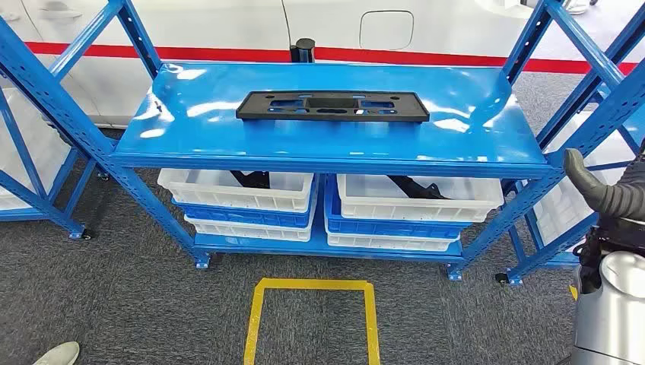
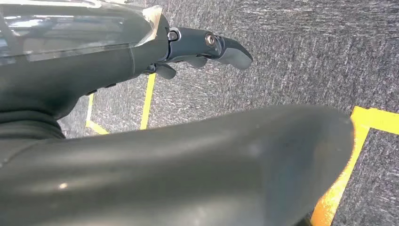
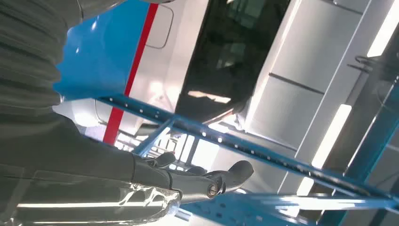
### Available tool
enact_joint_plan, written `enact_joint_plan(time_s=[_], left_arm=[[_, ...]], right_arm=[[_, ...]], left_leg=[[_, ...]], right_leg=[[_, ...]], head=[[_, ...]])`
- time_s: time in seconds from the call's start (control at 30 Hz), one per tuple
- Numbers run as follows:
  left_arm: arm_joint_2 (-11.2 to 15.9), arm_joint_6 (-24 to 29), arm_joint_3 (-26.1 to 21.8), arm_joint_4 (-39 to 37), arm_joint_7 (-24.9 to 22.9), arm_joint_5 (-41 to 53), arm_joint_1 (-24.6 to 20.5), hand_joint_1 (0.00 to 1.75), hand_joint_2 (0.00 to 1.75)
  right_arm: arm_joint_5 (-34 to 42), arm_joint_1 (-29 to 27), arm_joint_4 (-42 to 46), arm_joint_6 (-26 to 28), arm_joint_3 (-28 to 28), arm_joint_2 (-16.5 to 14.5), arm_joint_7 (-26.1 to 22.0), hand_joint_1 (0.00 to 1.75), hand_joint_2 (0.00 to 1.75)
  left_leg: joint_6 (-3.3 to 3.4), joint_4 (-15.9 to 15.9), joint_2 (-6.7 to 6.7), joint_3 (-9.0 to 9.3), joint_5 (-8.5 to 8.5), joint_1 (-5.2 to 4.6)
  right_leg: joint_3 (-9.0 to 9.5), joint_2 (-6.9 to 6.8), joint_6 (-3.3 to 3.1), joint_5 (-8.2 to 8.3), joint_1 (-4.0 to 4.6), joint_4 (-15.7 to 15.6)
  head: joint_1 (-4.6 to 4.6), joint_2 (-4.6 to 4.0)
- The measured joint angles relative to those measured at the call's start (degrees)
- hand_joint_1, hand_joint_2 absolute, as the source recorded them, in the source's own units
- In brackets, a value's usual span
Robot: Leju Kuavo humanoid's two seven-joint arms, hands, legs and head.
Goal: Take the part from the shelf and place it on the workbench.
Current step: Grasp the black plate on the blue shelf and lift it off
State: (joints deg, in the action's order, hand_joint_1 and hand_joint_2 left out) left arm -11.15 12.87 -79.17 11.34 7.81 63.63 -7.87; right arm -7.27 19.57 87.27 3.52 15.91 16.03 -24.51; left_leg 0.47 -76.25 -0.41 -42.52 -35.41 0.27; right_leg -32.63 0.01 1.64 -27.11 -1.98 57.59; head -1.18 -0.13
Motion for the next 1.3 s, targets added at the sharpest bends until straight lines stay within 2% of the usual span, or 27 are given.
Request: enact_joint_plan(time_s=[0.07, 0.1, 0.17, 0.2, 0.23, 0.3, 0.4, 0.47, 0.53, 0.57, 0.6, 0.63, 0.67, 0.73, 0.77, 0.83, 0.9, 0.97, 1.03, 1.07, 1.1, 1.13, 1.17, 1.2, 1.23, 1.27, 1.3], left_arm=[[0.0, -0.1, 0.0, 0.0, 0.0, 0.0, 0.0, 0.0, 0.0], [0.0, -0.1, 0.0, 0.0, 0.1, -0.1, 0.0, 0.0, 0.0], [0.1, -0.1, 0.0, 0.0, 0.1, -0.1, 0.0, 0.0, 0.0], [0.1, -0.2, 0.0, 0.0, 0.2, -0.1, 0.0, 0.0, 0.0], [0.1, -0.2, 0.0, 0.0, 0.2, -0.2, 0.0, 0.0, 0.0], [0.1, -0.2, 0.0, 0.0, 0.2, -0.2, 0.0, 0.0, 0.0], [0.1, -0.2, 0.0, 0.0, 0.3, -0.3, 0.0, 0.0, 0.0], [0.1, -0.2, 0.0, 0.0, 0.3, -0.5, 0.0, 0.0, 0.0], [0.1, -0.3, 0.0, 0.0, 0.4, -0.7, 0.0, 0.0, 0.0], [0.1, -0.3, 0.0, 0.0, 0.4, -0.7, 0.0, 0.0, 0.0], [0.1, -0.3, -0.1, 0.0, 0.4, -0.8, 0.0, 0.0, 0.0], [0.0, -0.3, -0.1, 0.0, 0.4, -0.8, 0.0, 0.0, 0.0], [0.0, -0.3, -0.1, 0.0, 0.4, -0.9, 0.0, 0.0, 0.0], [0.0, -0.3, -0.1, 0.0, 0.4, -0.9, 0.0, 0.0, 0.0], [0.0, -0.3, -0.1, 0.0, 0.4, -0.9, 0.0, 0.0, 0.0], [0.0, -0.3, -0.1, 0.0, 0.4, -0.9, 0.0, 0.0, 0.0], [0.0, -0.3, -0.1, 0.0, 0.4, -1.0, 0.0, 0.0, 0.0], [0.0, -0.3, -0.1, 0.0, 0.4, -1.0, 0.0, 0.0, 0.0], [0.0, -0.3, -0.1, 0.0, 0.4, -1.0, 0.0, 0.0, 0.0], [0.0, -0.3, -0.1, 0.0, 0.4, -1.0, 0.0, 0.0, 0.0], [0.0, -0.3, -0.1, 0.0, 0.4, -1.1, 0.1, 0.0, 0.0], [0.0, -0.3, -0.2, 0.0, 0.5, -1.1, 0.1, 0.0, 0.0], [0.0, -0.3, -0.2, 0.0, 0.5, -1.1, 0.2, 0.0, 0.0], [0.1, -0.3, -0.2, 0.0, 0.5, -1.1, 0.2, 0.0, 0.0], [0.1, -0.3, -0.2, 0.0, 0.6, -1.1, 0.2, 0.0, 0.0], [0.1, -0.3, -0.2, 0.0, 0.6, -1.1, 0.1, 0.0, 0.0], [0.0, -0.3, -0.2, 0.0, 0.6, -1.1, 0.1, 0.0, 0.0]], right_arm=[[-0.1, 0.0, 0.0, 0.0, -0.1, -0.1, 0.1, 0.0, 1.75], [-0.2, 0.0, 0.0, 0.0, -0.2, -0.2, 0.2, 0.0, 1.75], [-0.2, 0.1, 0.0, 0.0, -0.4, -0.4, 0.3, 0.0, 1.75], [-0.3, 0.3, 0.0, 0.0, -0.5, -0.4, 0.3, 0.0, 1.75], [-0.3, 0.4, 0.0, 0.0, -0.6, -0.4, 0.3, 0.0, 1.75], [-0.4, 0.8, -0.1, -0.1, -0.8, -0.4, 0.4, 0.0, 1.75], [-0.7, 1.0, -0.2, -0.1, -1.2, -0.4, 0.6, 0.0, 1.75], [-1.0, 1.4, -0.4, -0.2, -1.5, -0.4, 0.7, 0.0, 1.75], [-1.2, 2.0, -1.0, -0.2, -1.7, -0.4, 0.7, 0.0, 1.75], [-1.2, 2.1, -1.3, -0.3, -1.8, -0.4, 0.7, 0.0, 1.75], [-1.2, 2.3, -1.7, -0.3, -1.9, -0.4, 0.8, 0.0, 1.75], [-1.2, 2.4, -2.0, -0.3, -2.1, -0.4, 0.8, 0.0, 1.75], [-1.2, 2.7, -2.2, -0.3, -2.2, -0.4, 0.8, 0.0, 1.75], [-1.2, 3.2, -2.5, -0.3, -2.5, -0.3, 0.8, 0.0, 1.75], [-1.2, 3.4, -2.6, -0.3, -2.6, -0.3, 0.8, 0.0, 1.75], [-1.3, 3.7, -2.9, -0.4, -2.8, -0.3, 0.8, 0.0, 1.75], [-1.3, 3.8, -3.2, -0.4, -2.9, -0.3, 0.8, 0.0, 1.75], [-1.4, 4.1, -3.3, -0.5, -3.1, -0.3, 0.8, 0.0, 1.75], [-1.5, 4.3, -3.6, -0.5, -3.4, -0.3, 0.8, 0.0, 1.75], [-1.5, 4.3, -3.8, -0.5, -3.5, -0.4, 0.8, 0.0, 1.75], [-1.5, 4.3, -4.0, -0.5, -3.7, -0.4, 0.8, 0.0, 1.75], [-1.5, 4.3, -4.1, -0.5, -3.9, -0.5, 0.7, 0.0, 1.75], [-1.6, 4.3, -4.3, -0.5, -4.0, -0.5, 0.7, 0.0, 1.75], [-1.7, 4.3, -4.4, -0.5, -4.1, -0.5, 0.7, 0.0, 1.75], [-1.8, 4.3, -4.5, -0.5, -4.2, -0.6, 0.7, 0.0, 1.75], [-2.0, 4.3, -4.6, -0.4, -4.3, -0.6, 0.7, 0.0, 1.75], [-2.1, 4.3, -4.6, -0.4, -4.3, -0.6, 0.6, 0.0, 1.75]], left_leg=[[-0.2, 1.1, 0.05, 0.12, 1.4, 0.27], [-0.38, 2.9, 0.11, 0.65, 2.99, 0.54], [-0.74, 9.8, 0.22, 3.64, 7.1, 1.05], [-0.94, 13.1, 0.19, 5.27, 8.34, 1.16], [-0.93, 15.4, 0.11, 6.53, 8.99, 1.18], [-0.54, 17.0, -0.04, 7.46, 8.78, 0.83], [0.98, 17.6, -0.06, 7.94, 8.91, 0.5], [1.91, 18.1, -0.04, 8.51, 8.95, 0.49], [2.48, 18.2, -0.02, 8.76, 8.68, 0.21], [2.68, 18.2, -0.04, 8.89, 8.53, 0.03], [2.83, 18.1, -0.08, 9.07, 8.37, -0.13], [2.92, 18.1, -0.14, 9.37, 8.15, -0.28], [2.93, 18.1, -0.22, 9.72, 7.91, -0.4], [2.67, 18.1, -0.36, 10.37, 7.32, -0.65], [2.45, 18.1, -0.41, 10.54, 7.08, -0.8], [2.02, 18.2, -0.44, 10.73, 6.74, -1.0], [1.49, 18.0, -0.36, 10.76, 6.27, -0.92], [0.7, 14.3, -0.2, 9.05, 4.4, -0.7], [0.02, 6.7, -0.08, 4.83, 1.43, -0.32], [-0.22, 3.3, -0.06, 2.63, 0.55, -0.12], [-0.43, 1.5, -0.04, 1.05, 0.61, 0.09], [-0.59, 1.8, 0.0, 0.51, 1.77, 0.29], [-0.69, 4.2, 0.07, 1.16, 3.86, 0.5], [-0.75, 8.2, 0.14, 2.76, 6.42, 0.71], [-0.77, 12.1, 0.16, 4.51, 8.21, 0.8], [-0.61, 15.1, 0.13, 5.99, 9.3, 0.83], [-0.41, 16.8, 0.06, 6.9, 9.65, 0.77]], right_leg=[[0.14, 0.03, 0.06, -0.11, -0.12, 0.0], [0.31, 0.06, 0.19, -0.24, -0.26, 0.0], [0.81, 0.14, 0.76, -0.64, -0.53, 0.0], [1.01, 0.18, 1.12, -0.87, -0.48, 0.1], [1.11, 0.22, 1.51, -1.07, -0.37, 0.1], [1.18, 0.27, 2.17, -1.19, -0.04, -0.1], [1.26, 0.19, 3.12, -1.38, -0.25, -0.3], [-0.79, 0.09, 3.01, -3.16, -0.35, 3.7], [-5.14, 0.07, 2.55, -5.71, -0.02, 11.6], [-7.16, 0.08, 2.53, -6.35, 0.14, 14.8], [-8.28, 0.08, 2.68, -6.16, 0.28, 16.1], [-8.14, 0.07, 2.96, -4.93, 0.38, 14.9], [-7.02, 0.05, 3.24, -3.13, 0.46, 11.8], [-3.6, -0.09, 3.18, 0.3, 0.8, 3.8], [-2.52, -0.14, 2.79, 1.08, 1.03, 1.6], [-1.76, -0.09, 1.95, 1.28, 1.47, 0.5], [-1.45, 0.01, 1.27, 1.21, 0.99, 0.2], [-0.74, 0.0, 0.31, 0.93, 0.38, -0.2], [-0.18, -0.06, -0.49, 0.49, 0.32, -0.2], [0.02, -0.06, -0.63, 0.3, 0.31, -0.2], [0.24, -0.03, -0.67, 0.09, 0.28, -0.2], [0.52, 0.02, -0.59, -0.14, 0.22, -0.2], [0.89, 0.09, -0.4, -0.44, 0.11, -0.2], [1.32, 0.16, -0.1, -0.79, 0.03, -0.1], [1.69, 0.23, 0.29, -1.17, 0.12, -0.1], [1.96, 0.29, 0.7, -1.49, 0.24, -0.1], [2.08, 0.33, 1.05, -1.72, 0.41, -0.1]], head=[[-0.01, 0.0], [-0.02, 0.0], [-0.03, 0.0], [-0.06, 0.0], [-0.09, 0.0], [-0.11, 0.0], [0.0, 0.0], [0.25, 0.0], [0.44, 0.0], [0.45, 0.0], [0.47, 0.0], [0.48, 0.0], [0.48, 0.0], [0.51, 0.0], [0.51, 0.0], [0.48, 0.0], [0.45, 0.0], [0.34, 0.0], [0.26, 0.0], [0.29, 0.0], [0.27, 0.0], [0.26, 0.0], [0.26, 0.0], [0.24, 0.0], [0.23, 0.0], [0.24, 0.0], [0.27, 0.0]])
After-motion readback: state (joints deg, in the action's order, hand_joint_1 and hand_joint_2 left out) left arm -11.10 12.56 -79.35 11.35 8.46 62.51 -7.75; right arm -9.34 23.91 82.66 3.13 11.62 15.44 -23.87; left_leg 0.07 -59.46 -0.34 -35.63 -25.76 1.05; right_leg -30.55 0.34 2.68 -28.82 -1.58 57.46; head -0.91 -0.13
